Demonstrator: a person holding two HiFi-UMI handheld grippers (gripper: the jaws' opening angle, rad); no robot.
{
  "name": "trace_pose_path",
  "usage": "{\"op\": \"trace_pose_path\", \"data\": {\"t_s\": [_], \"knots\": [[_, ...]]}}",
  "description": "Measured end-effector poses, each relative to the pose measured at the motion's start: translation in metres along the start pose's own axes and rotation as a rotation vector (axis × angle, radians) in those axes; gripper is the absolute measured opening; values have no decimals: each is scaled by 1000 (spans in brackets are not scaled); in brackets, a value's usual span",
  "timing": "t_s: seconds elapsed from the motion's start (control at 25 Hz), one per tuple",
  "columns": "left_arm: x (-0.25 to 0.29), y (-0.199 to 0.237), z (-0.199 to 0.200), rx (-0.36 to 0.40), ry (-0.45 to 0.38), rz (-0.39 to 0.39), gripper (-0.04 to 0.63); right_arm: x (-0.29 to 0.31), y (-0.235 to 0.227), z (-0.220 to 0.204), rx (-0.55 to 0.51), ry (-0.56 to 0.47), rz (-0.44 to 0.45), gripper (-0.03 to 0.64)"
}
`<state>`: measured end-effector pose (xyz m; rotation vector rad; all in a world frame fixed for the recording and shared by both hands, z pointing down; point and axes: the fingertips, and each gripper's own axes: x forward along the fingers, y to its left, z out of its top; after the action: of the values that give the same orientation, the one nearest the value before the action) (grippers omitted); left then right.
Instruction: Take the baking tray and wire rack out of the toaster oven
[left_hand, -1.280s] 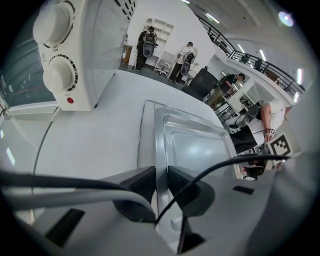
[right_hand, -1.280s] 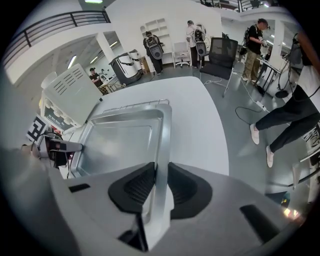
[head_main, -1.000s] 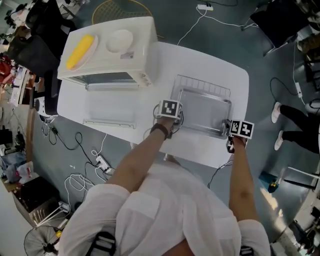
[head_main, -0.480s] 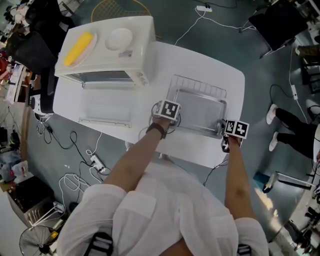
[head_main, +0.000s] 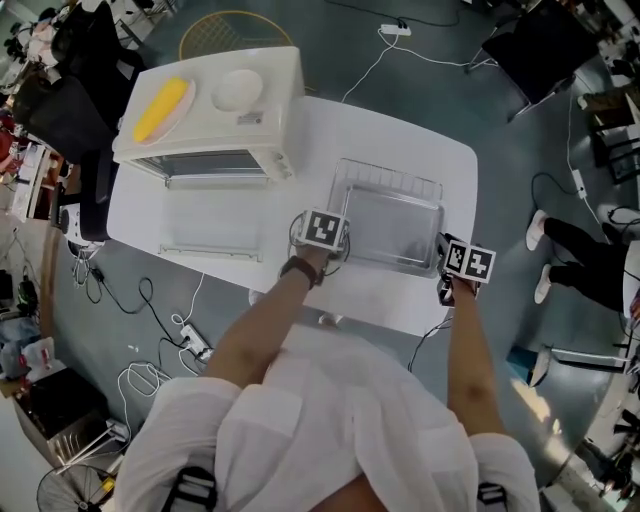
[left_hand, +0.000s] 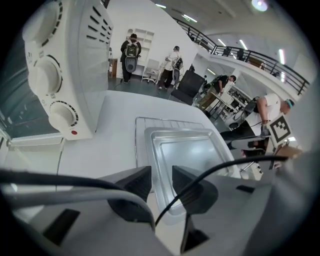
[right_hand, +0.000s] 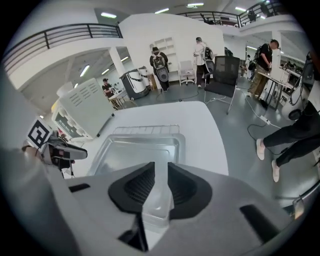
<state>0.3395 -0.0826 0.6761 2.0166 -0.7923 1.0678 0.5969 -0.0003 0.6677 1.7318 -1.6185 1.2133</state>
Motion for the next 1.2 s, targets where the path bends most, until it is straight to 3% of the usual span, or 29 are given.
{"op": "trace_pose_path", "data": {"t_s": [0.24,0.4,0.6,0.8,1.08,1.2], "knots": [[-45,-15,19,36,-151,-79,112,-26,47,22,20,-151,118,78],[-86,-26,38,70,-289,-138,83,-43,84,40,38,-258,205,37],[-132,-36,58,126,-468,-181,47,-70,131,67,-37,-403,273,6],[-158,-41,65,186,-577,-224,29,-95,158,86,-108,-511,297,5],[-230,-35,74,171,-833,-267,23,-128,175,96,-150,-621,338,5],[-266,-20,69,156,-931,-225,23,-146,185,102,-154,-676,375,5]]}}
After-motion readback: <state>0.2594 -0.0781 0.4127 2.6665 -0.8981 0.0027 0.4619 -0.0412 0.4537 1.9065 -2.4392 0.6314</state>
